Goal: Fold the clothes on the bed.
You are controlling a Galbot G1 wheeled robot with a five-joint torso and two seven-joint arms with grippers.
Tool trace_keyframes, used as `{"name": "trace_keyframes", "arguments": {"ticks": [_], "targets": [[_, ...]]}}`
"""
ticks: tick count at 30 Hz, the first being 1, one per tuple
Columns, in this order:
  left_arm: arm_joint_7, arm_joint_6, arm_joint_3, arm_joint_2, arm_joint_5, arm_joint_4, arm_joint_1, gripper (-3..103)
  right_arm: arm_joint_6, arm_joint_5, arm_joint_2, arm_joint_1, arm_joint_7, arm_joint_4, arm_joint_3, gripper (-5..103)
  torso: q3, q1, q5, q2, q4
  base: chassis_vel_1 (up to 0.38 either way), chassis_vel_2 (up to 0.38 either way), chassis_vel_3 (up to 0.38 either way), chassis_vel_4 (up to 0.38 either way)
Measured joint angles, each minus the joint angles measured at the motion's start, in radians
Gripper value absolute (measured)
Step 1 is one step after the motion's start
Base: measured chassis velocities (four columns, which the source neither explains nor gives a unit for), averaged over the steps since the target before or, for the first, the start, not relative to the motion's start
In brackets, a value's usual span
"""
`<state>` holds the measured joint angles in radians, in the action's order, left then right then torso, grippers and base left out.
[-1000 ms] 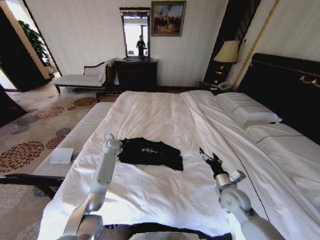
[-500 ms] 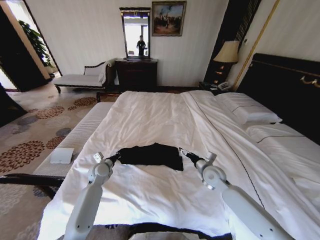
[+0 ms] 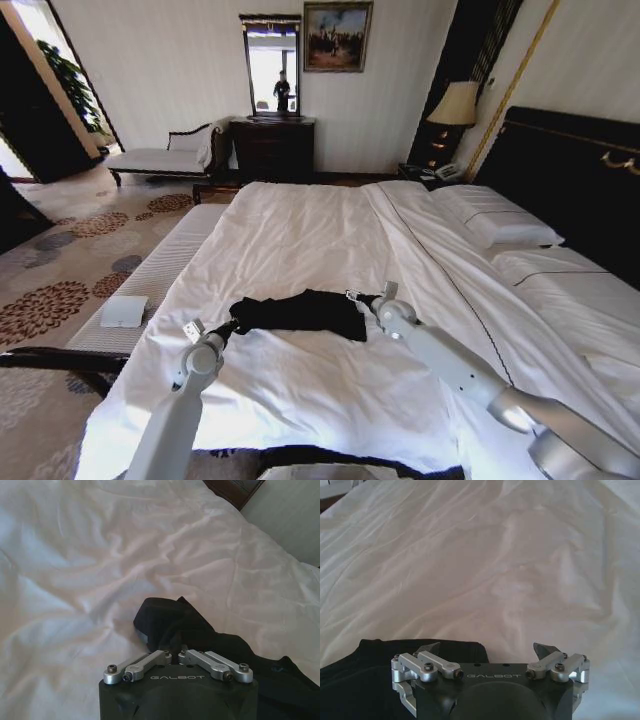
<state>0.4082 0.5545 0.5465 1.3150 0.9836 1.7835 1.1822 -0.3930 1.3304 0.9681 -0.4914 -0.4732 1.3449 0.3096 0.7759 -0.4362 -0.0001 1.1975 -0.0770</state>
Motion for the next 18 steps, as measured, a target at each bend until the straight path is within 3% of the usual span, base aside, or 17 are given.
{"name": "trace_keyframes", "arguments": {"ticks": [9, 12, 14, 17, 18], "targets": [[0.001, 0.000, 0.011, -0.007, -0.006, -0.014, -0.003, 0, -0.036, 0.040, 0.062, 0.038, 0.018, -0.097, 0.002, 101, 0.000, 0.000, 0.0000, 0.000, -0.0001, 0.000, 0.000, 0.000, 0.000], [0.001, 0.000, 0.014, -0.010, -0.005, -0.019, -0.007, 0, -0.038, 0.032, 0.074, 0.046, 0.036, -0.119, 0.002, 86, 0.000, 0.000, 0.0001, 0.000, -0.0002, 0.000, 0.000, 0.000, 0.000], [0.001, 0.000, 0.014, -0.010, -0.005, -0.020, -0.007, 0, -0.040, 0.029, 0.078, 0.049, 0.037, -0.125, 0.004, 86, 0.000, 0.000, 0.0000, 0.000, -0.0002, 0.000, 0.000, 0.000, 0.000], [0.002, 0.000, 0.014, -0.010, -0.005, -0.020, -0.007, 0, -0.059, 0.016, 0.083, 0.052, 0.036, -0.131, 0.015, 70, 0.000, 0.000, 0.0000, 0.000, -0.0001, 0.000, 0.000, 0.000, 0.000], [0.002, 0.000, 0.014, -0.010, -0.005, -0.020, -0.007, 0, -0.059, 0.016, 0.083, 0.052, 0.036, -0.131, 0.015, 70, 0.000, 0.000, 0.0000, 0.000, -0.0001, 0.000, 0.000, 0.000, 0.000]]}}
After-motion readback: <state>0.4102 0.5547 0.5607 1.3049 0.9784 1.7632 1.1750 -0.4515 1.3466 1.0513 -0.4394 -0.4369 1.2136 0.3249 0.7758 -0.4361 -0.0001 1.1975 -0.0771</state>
